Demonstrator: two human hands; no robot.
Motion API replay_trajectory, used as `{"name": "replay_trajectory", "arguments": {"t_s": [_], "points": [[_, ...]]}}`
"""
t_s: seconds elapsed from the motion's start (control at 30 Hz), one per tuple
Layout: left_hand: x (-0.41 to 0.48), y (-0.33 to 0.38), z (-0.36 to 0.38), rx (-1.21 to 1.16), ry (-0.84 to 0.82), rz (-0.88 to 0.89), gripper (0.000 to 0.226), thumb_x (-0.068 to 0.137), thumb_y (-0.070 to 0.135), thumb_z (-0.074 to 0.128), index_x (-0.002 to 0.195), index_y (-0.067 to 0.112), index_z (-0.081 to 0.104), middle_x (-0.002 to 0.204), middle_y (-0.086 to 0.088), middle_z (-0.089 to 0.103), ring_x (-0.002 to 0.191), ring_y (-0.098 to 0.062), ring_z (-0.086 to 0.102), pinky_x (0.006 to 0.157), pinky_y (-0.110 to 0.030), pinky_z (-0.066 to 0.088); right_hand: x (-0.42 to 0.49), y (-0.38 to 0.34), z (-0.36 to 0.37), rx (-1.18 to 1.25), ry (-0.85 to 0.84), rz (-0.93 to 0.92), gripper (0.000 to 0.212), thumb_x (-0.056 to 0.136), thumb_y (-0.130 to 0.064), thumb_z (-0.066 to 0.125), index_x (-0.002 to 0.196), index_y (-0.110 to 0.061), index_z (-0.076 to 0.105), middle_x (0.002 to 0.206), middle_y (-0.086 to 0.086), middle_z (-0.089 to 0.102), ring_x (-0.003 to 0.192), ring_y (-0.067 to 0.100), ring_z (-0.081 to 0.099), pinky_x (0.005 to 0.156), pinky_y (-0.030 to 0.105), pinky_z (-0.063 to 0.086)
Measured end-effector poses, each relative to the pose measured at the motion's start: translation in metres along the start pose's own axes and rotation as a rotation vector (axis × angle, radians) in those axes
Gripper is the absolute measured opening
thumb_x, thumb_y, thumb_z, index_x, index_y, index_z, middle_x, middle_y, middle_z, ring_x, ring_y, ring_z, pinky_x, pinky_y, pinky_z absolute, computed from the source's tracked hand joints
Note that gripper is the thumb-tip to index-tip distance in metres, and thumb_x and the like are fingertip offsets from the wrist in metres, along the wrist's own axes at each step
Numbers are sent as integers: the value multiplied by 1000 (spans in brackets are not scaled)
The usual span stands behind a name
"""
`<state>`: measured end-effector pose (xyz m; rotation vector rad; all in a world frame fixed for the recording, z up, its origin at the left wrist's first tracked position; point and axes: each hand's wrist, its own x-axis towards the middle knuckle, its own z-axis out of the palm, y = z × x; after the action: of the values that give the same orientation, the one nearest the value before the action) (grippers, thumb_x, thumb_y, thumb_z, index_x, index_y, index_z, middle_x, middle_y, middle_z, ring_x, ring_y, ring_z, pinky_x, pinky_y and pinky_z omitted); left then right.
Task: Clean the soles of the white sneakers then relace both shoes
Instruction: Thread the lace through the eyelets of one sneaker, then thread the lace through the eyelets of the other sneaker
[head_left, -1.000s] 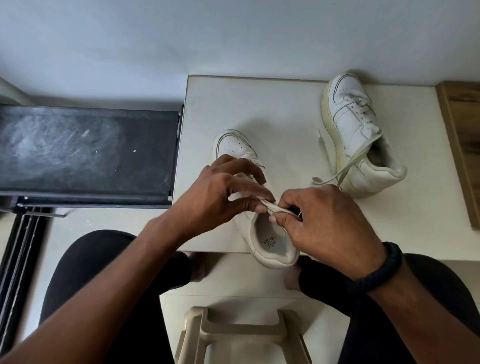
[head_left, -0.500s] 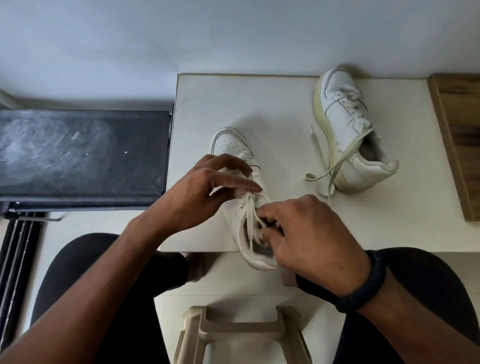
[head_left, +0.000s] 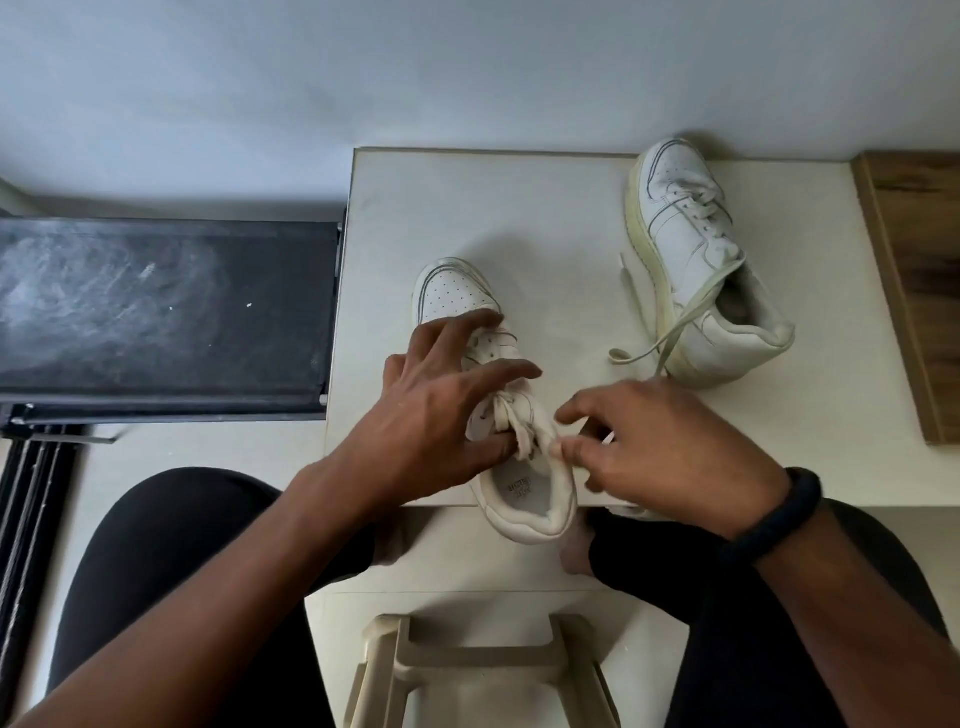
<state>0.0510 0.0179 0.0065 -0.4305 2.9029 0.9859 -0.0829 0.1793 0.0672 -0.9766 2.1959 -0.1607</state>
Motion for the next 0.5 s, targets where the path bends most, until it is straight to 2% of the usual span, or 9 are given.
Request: {"name": "replay_trajectory", "arguments": {"t_s": [0.07, 0.23, 0.3, 0.4, 0.47, 0.5], "points": [[1, 4, 1, 65, 35, -16, 74, 71, 52, 67, 144, 44, 55, 166, -1, 22, 147, -28, 21, 102, -54, 41, 3, -2, 11, -84, -55, -3, 37, 90, -57, 62, 114, -30, 70, 94, -5, 73, 87, 15, 67, 82, 33, 55], [3, -7, -4, 114, 122, -44, 87, 65, 51, 72, 148, 33, 52, 163, -10, 27, 138, -40, 39, 95, -57, 51, 14, -5, 32, -17, 73, -3, 35, 88, -57, 63, 97, -25, 71, 81, -4, 70, 76, 15, 66, 67, 29, 54], [5, -18, -7, 99, 165, -63, 84, 69, 48, 80, 147, 29, 55, 160, -12, 32, 133, -38, 45, 98, -53, 51, 19, -11, 40, 29, 159, -9, 35, 88, -57, 60, 90, -23, 70, 78, -3, 70, 74, 18, 66, 63, 29, 51], [11, -32, -12, 49, 238, -90, 77, 73, 34, 90, 144, 26, 61, 152, -10, 44, 124, -31, 57, 101, -38, 46, 31, -24, 49, 84, 297, -11, 38, 88, -56, 56, 81, -19, 65, 72, 0, 68, 71, 24, 65, 64, 34, 53], [18, -40, -15, -10, 305, -120, 71, 76, 26, 89, 142, 27, 63, 147, -6, 52, 119, -25, 62, 95, -30, 47, 44, -34, 49, 124, 369, -3, 37, 88, -53, 55, 78, -19, 61, 71, 1, 67, 69, 25, 64, 63, 35, 54], [21, -43, -17, -35, 340, -129, 68, 77, 22, 88, 141, 27, 65, 145, -4, 55, 118, -23, 63, 93, -32, 50, 51, -38, 48, 140, 398, -1, 36, 88, -53, 55, 78, -19, 60, 71, 1, 66, 69, 25, 64, 63, 35, 54]]}}
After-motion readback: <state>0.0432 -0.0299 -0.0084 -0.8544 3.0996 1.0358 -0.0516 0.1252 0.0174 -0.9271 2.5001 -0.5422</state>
